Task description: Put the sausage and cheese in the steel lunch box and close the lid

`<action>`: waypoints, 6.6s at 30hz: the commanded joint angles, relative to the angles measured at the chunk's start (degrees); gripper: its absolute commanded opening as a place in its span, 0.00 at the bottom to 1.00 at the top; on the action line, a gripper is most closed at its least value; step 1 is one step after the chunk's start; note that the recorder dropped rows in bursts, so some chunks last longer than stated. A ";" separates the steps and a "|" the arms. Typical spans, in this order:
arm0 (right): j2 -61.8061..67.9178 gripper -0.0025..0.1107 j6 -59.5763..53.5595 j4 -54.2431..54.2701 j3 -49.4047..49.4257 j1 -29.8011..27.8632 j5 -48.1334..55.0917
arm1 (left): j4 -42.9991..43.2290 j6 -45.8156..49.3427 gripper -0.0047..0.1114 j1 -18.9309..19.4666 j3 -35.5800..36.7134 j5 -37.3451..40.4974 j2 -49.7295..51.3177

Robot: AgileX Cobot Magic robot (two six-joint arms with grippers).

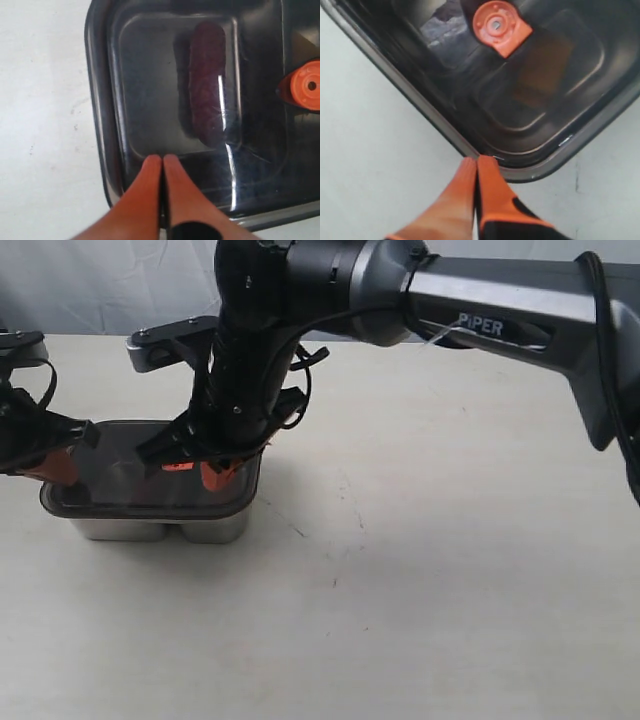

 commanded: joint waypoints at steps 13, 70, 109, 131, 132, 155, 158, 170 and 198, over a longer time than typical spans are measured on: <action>-0.83 0.01 -2.48 0.11 0.05 1.00 7.43 | 10.72 -6.14 0.04 -0.11 -1.50 18.66 -12.67; 0.17 0.01 3.20 -7.63 0.05 0.68 0.26 | 5.47 -1.01 0.04 -0.11 -6.77 5.61 -0.04; 2.82 0.01 10.32 -16.58 -0.04 -1.49 -8.88 | 8.80 -3.92 0.04 -0.11 -9.22 2.84 8.20; 5.52 0.01 9.23 -11.89 -0.04 -3.34 -9.32 | 7.22 -3.58 0.04 -0.11 -9.73 -0.57 8.31; 5.81 0.01 9.23 -11.89 -0.04 -3.34 -9.03 | 7.22 -3.58 0.04 -0.11 -9.73 -0.57 8.31; -14.09 0.01 8.79 -19.19 0.57 -9.07 0.91 | 7.15 -3.09 0.04 0.00 -8.08 -6.16 -24.12; -17.95 0.01 4.62 -13.58 3.38 -11.74 1.03 | 8.36 -2.17 0.04 0.00 -4.56 -7.19 -32.03; -42.05 0.01 1.65 -3.86 42.52 -15.23 -21.57 | 13.56 -5.19 0.04 0.00 9.44 1.79 -56.32; -65.76 0.01 -1.14 -5.33 54.28 -25.56 -33.25 | 9.28 -7.19 0.04 0.00 10.46 6.07 -58.00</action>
